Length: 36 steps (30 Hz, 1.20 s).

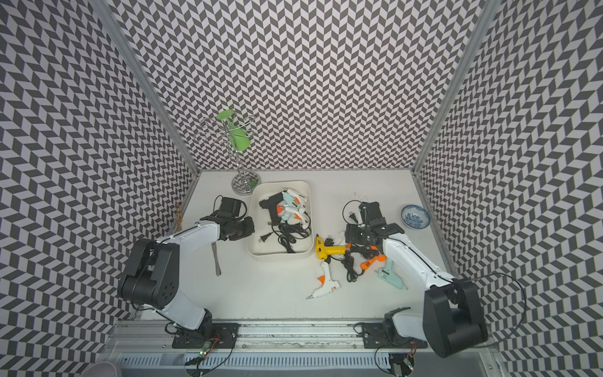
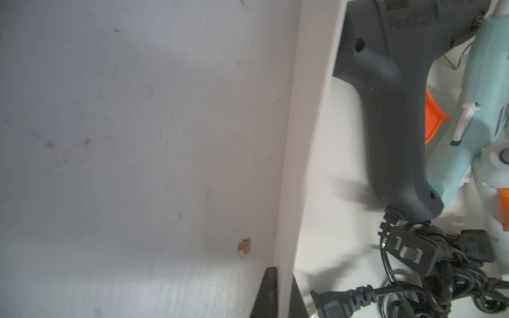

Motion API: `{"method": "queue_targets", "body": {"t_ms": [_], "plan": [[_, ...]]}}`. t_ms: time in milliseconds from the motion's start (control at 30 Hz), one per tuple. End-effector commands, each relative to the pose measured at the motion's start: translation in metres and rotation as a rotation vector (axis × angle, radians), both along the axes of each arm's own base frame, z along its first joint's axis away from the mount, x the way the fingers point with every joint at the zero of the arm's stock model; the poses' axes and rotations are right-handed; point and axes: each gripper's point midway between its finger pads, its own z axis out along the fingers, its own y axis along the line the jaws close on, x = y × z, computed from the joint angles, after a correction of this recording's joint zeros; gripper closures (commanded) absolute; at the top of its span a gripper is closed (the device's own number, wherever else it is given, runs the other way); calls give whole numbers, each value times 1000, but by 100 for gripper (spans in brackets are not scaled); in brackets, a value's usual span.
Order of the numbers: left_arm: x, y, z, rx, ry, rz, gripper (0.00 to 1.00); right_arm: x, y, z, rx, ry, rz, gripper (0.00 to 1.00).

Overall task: Put the hot melt glue gun into the storage box
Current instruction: Move the storage box to the center of the board.

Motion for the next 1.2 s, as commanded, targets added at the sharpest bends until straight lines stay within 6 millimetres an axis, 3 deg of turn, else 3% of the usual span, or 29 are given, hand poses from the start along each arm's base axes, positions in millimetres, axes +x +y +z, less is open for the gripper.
{"method": "queue_targets", "body": {"t_ms": [0,200,467,700,833,900,1167], "plan": [[4,17,10,-23,-23,49,88,-5,25,4,-15,-57,178,27],[17,7,18,-50,-42,-44,71,-6,60,15,-92,-171,388,24],[23,3,13,37,-9,-148,64,-10,59,-4,-289,-159,576,24],[23,-9,-2,190,20,-244,64,-12,61,-3,-381,-209,702,25],[25,-25,-6,250,11,-304,65,-26,80,-2,-293,-210,824,26],[28,-29,-5,266,1,-319,66,-24,81,-5,-306,-195,829,26],[34,-25,0,339,-9,-317,69,-27,78,-27,-345,-97,883,26]]}}
